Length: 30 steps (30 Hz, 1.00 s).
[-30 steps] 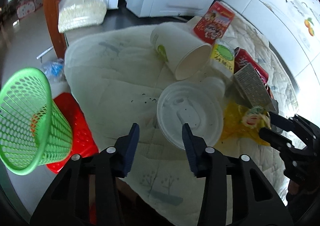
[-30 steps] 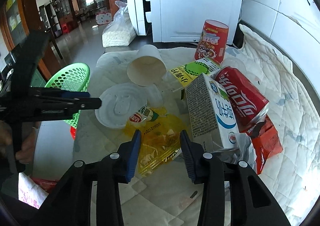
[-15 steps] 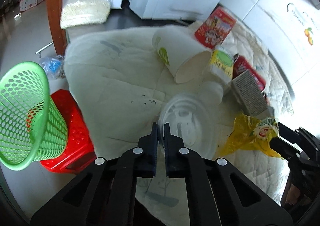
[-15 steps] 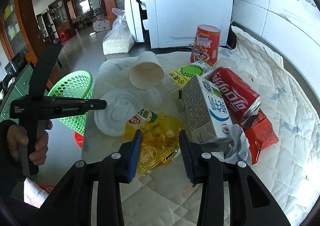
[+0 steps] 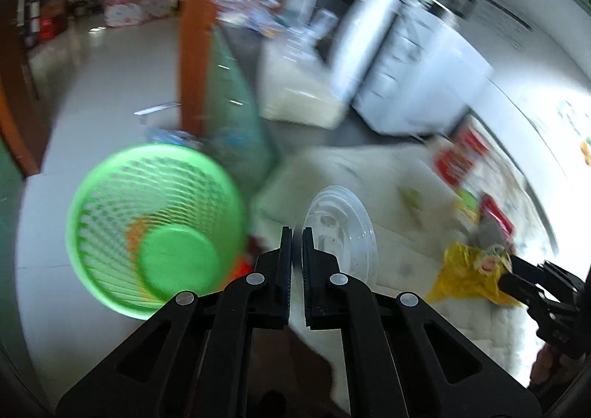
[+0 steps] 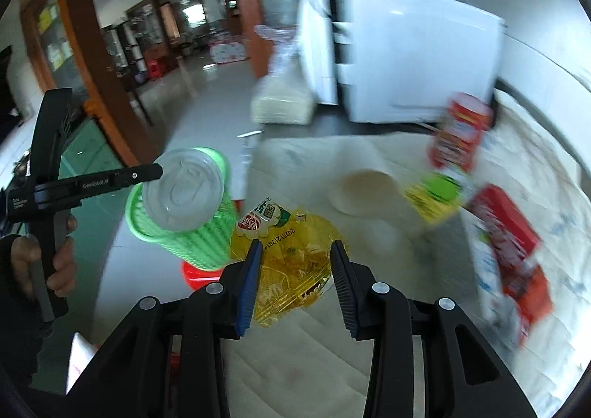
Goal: Collect trash
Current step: 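Carry lid and yellow bag to the green basket and release both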
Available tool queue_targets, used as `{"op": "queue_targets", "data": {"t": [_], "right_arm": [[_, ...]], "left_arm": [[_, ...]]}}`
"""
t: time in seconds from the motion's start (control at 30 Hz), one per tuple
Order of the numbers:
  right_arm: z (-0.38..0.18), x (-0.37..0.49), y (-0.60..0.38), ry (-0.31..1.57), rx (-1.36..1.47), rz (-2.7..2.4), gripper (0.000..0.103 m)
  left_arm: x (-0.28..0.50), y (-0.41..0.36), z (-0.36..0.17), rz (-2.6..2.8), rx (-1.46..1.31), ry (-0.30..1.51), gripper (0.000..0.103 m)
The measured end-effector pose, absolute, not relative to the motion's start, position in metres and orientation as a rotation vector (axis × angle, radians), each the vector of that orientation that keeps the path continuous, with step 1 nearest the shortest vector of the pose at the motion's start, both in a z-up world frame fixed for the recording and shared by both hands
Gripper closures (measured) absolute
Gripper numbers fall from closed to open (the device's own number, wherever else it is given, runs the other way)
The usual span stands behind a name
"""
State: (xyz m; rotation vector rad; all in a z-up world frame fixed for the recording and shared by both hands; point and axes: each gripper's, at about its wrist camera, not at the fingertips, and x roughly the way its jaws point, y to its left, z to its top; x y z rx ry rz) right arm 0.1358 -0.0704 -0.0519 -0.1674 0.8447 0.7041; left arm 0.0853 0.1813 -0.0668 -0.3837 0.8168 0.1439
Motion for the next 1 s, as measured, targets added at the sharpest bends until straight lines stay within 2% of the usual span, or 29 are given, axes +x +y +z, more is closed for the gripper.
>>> {"op": "queue_targets", "data": {"t": [0.17, 0.4, 0.7, 0.73, 0.87, 1.0], "right_arm": [[-0.061, 0.145, 0.003, 0.853, -0.188, 0.803, 0.066], [-0.084, 0.160, 0.107, 0.880, -0.236, 0.893, 0.066], [-0.124, 0.182, 0.180, 0.984, -0.179, 0.933, 0.064], [-0.126, 0.185, 0.184, 0.993, -0.173, 0.931, 0.061], [-0.130, 0.184, 0.188, 1.013, -0.142, 0.949, 0.041], [-0.127, 0.177, 0.184, 0.993, -0.172, 0.954, 0.038]], "left_arm": [[0.075, 0.243, -0.076, 0.281, -0.395, 0.826, 0.099], [0.075, 0.305, -0.117, 0.415, -0.410, 0.906, 0.099], [0.067, 0.342, -0.150, 0.488, -0.466, 0.968, 0.094], [0.066, 0.344, -0.151, 0.488, -0.474, 0.966, 0.092], [0.059, 0.344, -0.151, 0.509, -0.468, 0.960, 0.067], [0.055, 0.343, -0.144, 0.515, -0.478, 0.945, 0.063]]}}
